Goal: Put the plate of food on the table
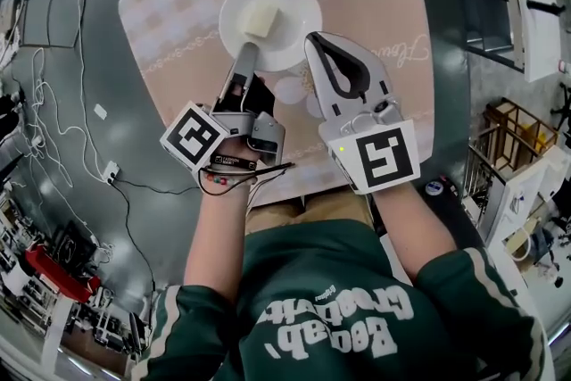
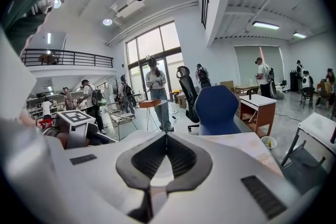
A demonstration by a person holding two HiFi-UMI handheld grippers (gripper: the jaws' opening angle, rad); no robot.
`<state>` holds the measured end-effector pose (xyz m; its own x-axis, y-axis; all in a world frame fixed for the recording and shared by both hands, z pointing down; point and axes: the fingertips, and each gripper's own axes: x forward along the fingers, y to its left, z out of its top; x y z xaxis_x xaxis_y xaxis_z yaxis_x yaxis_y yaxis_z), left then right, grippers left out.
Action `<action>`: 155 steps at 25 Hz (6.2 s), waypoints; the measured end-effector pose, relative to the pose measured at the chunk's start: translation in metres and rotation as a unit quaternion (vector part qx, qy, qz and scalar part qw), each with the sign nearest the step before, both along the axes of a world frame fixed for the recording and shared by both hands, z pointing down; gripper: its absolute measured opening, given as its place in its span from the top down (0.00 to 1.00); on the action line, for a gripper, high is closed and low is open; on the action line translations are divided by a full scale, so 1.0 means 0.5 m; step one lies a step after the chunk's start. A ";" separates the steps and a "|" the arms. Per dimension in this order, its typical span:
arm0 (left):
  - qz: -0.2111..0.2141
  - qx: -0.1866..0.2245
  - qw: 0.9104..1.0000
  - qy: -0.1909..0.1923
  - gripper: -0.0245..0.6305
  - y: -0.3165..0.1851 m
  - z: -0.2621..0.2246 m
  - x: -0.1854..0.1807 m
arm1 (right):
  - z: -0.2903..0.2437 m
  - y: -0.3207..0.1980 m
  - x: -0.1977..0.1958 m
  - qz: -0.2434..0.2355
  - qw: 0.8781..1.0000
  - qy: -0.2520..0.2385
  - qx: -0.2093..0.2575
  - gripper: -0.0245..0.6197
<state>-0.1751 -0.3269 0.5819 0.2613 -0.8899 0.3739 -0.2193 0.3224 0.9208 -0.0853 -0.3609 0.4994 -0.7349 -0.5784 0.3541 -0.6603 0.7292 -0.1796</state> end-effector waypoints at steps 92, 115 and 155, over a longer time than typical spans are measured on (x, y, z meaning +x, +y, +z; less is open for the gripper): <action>0.064 -0.100 0.974 -0.193 0.81 0.006 0.160 -0.062 | 0.134 0.000 -0.003 0.038 0.999 0.016 -0.036 0.94; 0.071 -0.085 0.967 -0.228 0.95 0.077 0.077 -0.033 | 0.019 0.051 0.026 0.050 0.999 0.003 0.010 0.94; 0.180 0.094 0.860 -0.467 0.95 0.141 -0.392 0.047 | -0.353 0.167 0.049 -0.028 0.992 -0.042 0.115 0.94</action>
